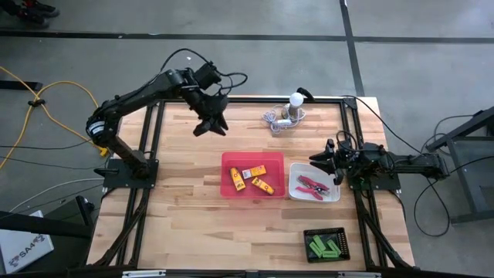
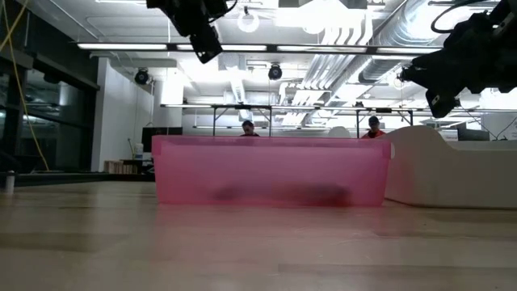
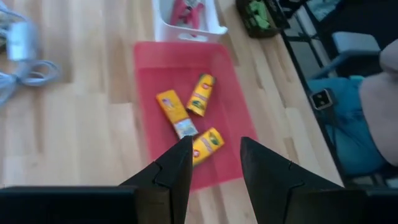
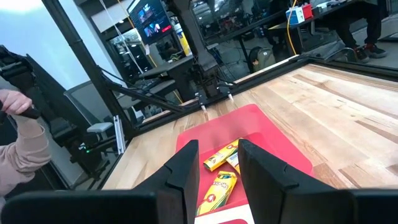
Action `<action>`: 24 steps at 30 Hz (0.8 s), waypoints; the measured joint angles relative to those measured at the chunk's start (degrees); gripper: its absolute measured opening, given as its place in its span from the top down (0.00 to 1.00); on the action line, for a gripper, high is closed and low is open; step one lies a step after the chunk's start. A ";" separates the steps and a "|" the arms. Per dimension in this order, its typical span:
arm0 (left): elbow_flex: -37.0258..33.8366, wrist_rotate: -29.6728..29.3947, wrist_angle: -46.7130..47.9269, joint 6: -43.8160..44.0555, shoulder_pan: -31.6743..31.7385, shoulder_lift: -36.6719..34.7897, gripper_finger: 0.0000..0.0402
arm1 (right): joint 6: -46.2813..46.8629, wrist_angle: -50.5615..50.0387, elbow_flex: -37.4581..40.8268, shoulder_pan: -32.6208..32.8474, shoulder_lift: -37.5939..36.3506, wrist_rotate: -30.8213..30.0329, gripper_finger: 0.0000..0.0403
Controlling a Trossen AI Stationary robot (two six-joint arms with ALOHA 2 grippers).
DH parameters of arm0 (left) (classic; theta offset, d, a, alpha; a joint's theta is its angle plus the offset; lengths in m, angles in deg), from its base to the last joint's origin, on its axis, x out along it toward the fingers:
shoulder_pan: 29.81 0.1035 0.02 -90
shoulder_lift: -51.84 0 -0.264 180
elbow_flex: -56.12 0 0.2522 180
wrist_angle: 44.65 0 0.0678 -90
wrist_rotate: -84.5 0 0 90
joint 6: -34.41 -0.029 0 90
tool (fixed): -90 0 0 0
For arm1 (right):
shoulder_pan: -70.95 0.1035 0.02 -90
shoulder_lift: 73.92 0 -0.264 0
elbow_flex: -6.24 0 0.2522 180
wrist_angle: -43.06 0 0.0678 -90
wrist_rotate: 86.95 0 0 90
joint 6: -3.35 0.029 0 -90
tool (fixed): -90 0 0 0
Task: Pick & Place School Supplies
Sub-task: Return to Home Position
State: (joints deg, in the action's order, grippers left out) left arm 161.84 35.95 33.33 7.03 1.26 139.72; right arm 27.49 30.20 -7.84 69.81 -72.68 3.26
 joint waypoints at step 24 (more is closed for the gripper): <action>-50.09 7.23 -56.80 19.46 -5.51 -16.99 0.67 | 0.00 0.01 0.00 0.01 0.00 0.00 0.75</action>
State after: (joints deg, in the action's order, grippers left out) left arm 111.75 43.19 -23.47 26.50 -4.25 122.73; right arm 27.49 30.21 -7.84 69.83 -72.68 3.26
